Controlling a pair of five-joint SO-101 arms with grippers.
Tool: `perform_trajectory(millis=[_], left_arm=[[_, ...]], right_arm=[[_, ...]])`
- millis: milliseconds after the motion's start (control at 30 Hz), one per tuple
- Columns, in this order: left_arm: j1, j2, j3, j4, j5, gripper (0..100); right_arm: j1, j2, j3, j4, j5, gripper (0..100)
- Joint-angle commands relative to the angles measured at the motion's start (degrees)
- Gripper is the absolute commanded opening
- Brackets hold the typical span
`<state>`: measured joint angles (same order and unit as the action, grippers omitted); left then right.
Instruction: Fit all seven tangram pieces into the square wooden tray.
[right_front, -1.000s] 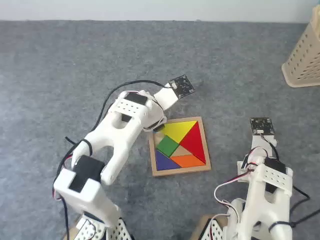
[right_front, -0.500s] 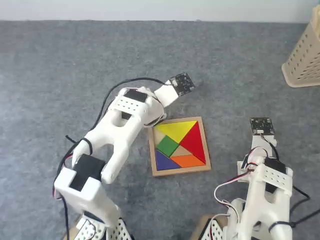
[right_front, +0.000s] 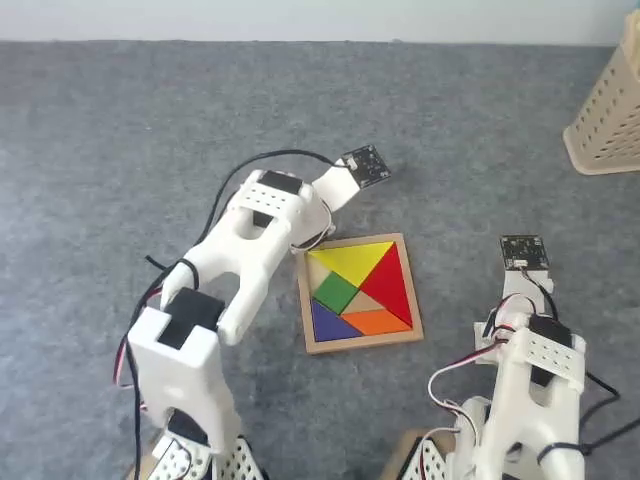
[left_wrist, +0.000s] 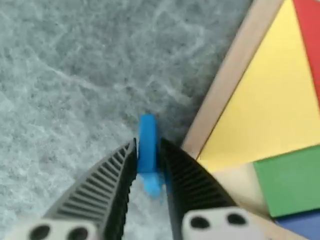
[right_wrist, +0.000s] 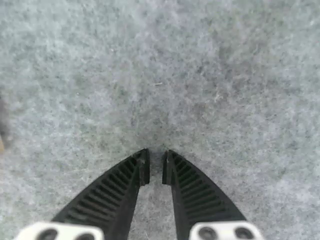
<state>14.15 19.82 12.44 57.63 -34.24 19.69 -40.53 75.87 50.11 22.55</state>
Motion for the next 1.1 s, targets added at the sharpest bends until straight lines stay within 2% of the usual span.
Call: perform_trajectory(millis=[0, 200, 400, 533, 600, 867, 1067], left_arm=[[0.1, -0.7, -5.3, 4.2, 0.6, 3], [1.6, -0.7, -15.0, 17.0, -1.0, 1], [3.3, -0.7, -17.3, 25.4, -7.4, 1], [4.2, -1.3, -17.0, 31.6, -14.9, 1], [4.0, -3.4, -15.1, 31.7, -17.6, 1], [4.4, -11.4, -3.5, 30.9, -35.9, 1], [4.6, -11.3, 0.4, 23.6, -49.9, 1]], right_arm=[[-0.6, -1.2, -0.3, -0.8, 1.1, 8.4], [-0.6, -1.2, -0.3, -0.8, 1.1, 8.4], [-0.6, -1.2, -0.3, -0.8, 1.1, 8.4], [-0.6, -1.2, -0.3, -0.8, 1.2, 8.4], [-0.6, -1.2, -0.3, -0.8, 1.3, 8.4], [-0.6, -1.2, -0.3, -0.8, 1.2, 8.4], [-0.6, -1.2, -0.3, -0.8, 1.1, 8.4]])
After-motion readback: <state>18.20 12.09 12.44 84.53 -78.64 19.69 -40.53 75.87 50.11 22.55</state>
